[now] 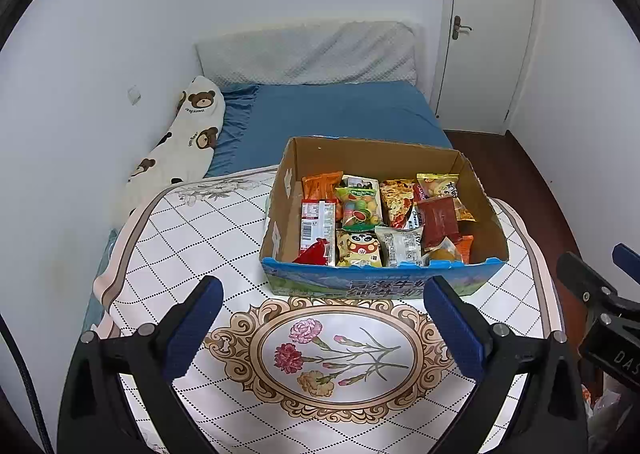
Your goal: Organize snacks
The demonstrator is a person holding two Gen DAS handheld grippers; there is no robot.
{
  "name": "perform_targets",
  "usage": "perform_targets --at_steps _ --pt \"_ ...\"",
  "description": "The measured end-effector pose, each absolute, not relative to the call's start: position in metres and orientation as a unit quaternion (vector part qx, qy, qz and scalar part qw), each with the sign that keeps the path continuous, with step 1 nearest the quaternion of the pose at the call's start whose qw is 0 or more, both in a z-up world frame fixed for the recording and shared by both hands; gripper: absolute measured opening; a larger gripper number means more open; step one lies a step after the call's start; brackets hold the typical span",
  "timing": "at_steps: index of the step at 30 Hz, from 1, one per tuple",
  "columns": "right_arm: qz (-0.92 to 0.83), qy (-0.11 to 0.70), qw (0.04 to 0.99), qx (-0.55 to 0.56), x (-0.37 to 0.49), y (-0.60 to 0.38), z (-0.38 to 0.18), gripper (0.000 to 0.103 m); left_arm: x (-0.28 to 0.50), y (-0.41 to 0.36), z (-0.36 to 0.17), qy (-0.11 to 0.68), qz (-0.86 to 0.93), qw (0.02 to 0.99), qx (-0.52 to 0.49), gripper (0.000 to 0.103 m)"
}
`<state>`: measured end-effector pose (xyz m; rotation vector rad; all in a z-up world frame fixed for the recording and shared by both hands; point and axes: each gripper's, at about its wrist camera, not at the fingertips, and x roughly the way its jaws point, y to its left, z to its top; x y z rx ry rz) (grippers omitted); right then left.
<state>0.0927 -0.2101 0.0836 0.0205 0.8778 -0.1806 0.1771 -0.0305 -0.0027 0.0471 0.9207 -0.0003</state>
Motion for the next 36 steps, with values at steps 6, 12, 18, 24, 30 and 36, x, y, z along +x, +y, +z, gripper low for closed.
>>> perform_targets --at_steps 6,12,18,24,30,36 --pt "-0.087 0.426 0.901 0.01 0.0898 -0.2086 0.0832 0.103 0.1757 -0.0314 -0.0001 0.444 -0.003 0.896 0.023 0.103" --pt "-0.086 0.427 0.9 0.012 0.0885 -0.2082 0.0836 0.103 0.1741 -0.0318 0.0009 0.443 -0.003 0.896 0.023 0.103" --pt "-0.087 0.427 0.9 0.014 0.0853 -0.2083 0.0854 0.103 0.1714 -0.0328 0.0039 0.439 -0.004 0.898 0.026 0.103" --pt "-0.088 0.425 0.901 0.015 0.0837 -0.2086 0.0874 0.103 0.1702 -0.0336 0.0065 0.437 -0.007 0.899 0.028 0.103" --pt "-0.089 0.425 0.901 0.021 0.0836 -0.2107 0.0905 0.103 0.1694 -0.0338 0.0069 0.438 -0.008 0.898 0.028 0.103" --pt "-0.09 0.424 0.901 0.02 0.0837 -0.2107 0.0906 0.103 0.1693 -0.0344 0.007 0.438 -0.009 0.899 0.028 0.103"
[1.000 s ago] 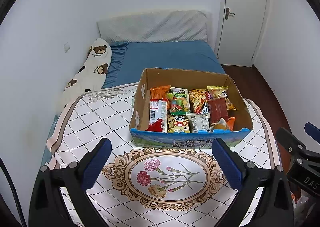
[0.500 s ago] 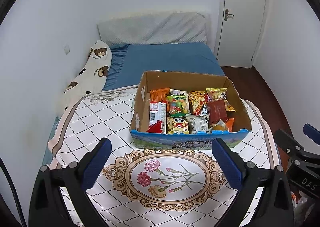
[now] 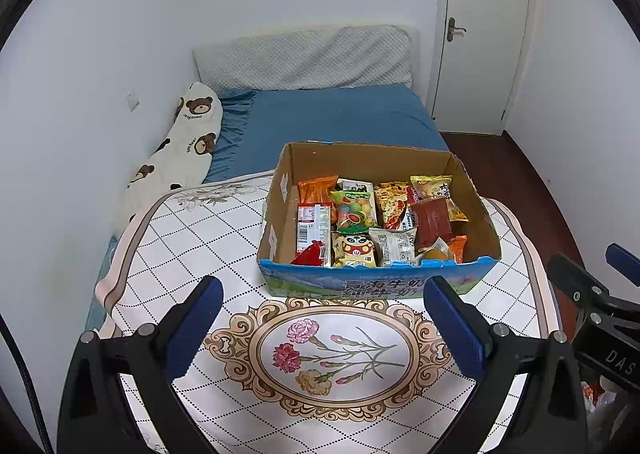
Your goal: Organize snacks
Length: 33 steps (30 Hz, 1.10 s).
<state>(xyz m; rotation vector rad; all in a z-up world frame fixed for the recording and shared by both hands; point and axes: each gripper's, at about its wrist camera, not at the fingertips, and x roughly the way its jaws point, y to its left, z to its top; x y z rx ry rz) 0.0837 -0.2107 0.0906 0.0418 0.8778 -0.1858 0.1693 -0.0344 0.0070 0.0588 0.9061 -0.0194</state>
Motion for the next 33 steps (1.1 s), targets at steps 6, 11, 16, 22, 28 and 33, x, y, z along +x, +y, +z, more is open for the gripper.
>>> perform_targets --at_steps 6,11,16,22,28,33 --pt "-0.091 0.423 0.901 0.021 0.084 -0.211 0.091 0.103 0.169 -0.035 0.008 0.435 -0.011 0.9 0.03 0.103" --pt "-0.091 0.422 0.902 0.021 0.084 -0.211 0.093 0.103 0.169 -0.035 0.009 0.435 -0.013 0.9 0.031 0.103" --pt "-0.092 0.421 0.902 0.022 0.084 -0.21 0.094 0.103 0.169 -0.035 0.009 0.434 -0.014 0.9 0.032 0.103" --pt "-0.093 0.42 0.903 0.023 0.082 -0.211 0.097 0.103 0.17 -0.035 0.014 0.43 -0.016 0.902 0.034 0.103" --pt "-0.094 0.418 0.903 0.023 0.083 -0.212 0.101 0.103 0.17 -0.034 0.015 0.428 -0.018 0.903 0.034 0.103" --pt "-0.093 0.419 0.903 0.024 0.082 -0.212 0.101 0.103 0.17 -0.034 0.015 0.427 -0.018 0.903 0.035 0.103"
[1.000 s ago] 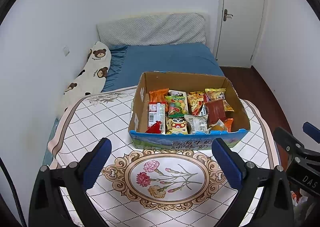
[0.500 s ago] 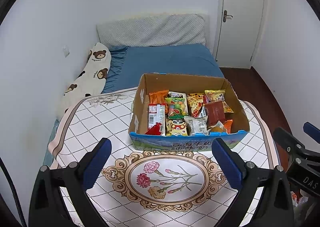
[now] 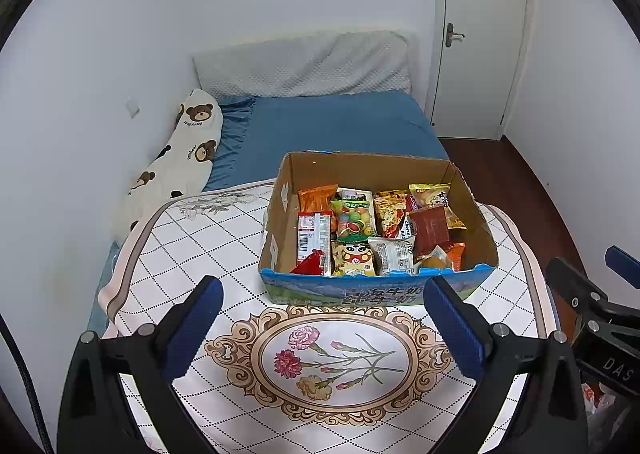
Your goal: Organize snacks
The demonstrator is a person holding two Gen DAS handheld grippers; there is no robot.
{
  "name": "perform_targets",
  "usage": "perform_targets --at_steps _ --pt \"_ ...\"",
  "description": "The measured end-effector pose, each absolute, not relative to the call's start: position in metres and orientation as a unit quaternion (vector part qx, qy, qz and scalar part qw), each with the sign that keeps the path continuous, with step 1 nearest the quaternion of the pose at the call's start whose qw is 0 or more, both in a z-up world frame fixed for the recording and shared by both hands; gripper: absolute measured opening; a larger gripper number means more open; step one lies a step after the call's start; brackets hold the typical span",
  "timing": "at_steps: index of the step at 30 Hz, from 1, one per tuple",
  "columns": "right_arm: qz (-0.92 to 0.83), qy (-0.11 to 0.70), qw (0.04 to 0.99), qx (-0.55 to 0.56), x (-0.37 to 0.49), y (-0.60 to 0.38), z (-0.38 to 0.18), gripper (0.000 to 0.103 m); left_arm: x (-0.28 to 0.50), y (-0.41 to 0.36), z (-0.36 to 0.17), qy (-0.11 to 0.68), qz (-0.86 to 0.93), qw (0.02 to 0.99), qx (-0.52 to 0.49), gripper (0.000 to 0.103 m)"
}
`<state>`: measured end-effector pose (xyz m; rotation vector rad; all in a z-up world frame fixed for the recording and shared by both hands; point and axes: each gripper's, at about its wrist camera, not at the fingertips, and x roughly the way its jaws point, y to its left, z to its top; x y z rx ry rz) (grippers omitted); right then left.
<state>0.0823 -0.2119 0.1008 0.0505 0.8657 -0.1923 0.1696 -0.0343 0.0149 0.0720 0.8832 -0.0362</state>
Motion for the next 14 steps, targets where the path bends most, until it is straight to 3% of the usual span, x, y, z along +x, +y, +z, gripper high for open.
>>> perform_targets --at_steps 14 --pt "-0.092 0.418 0.903 0.024 0.0812 -0.2118 0.1005 0.103 0.169 -0.0333 0.0155 0.422 -0.018 0.906 0.036 0.103"
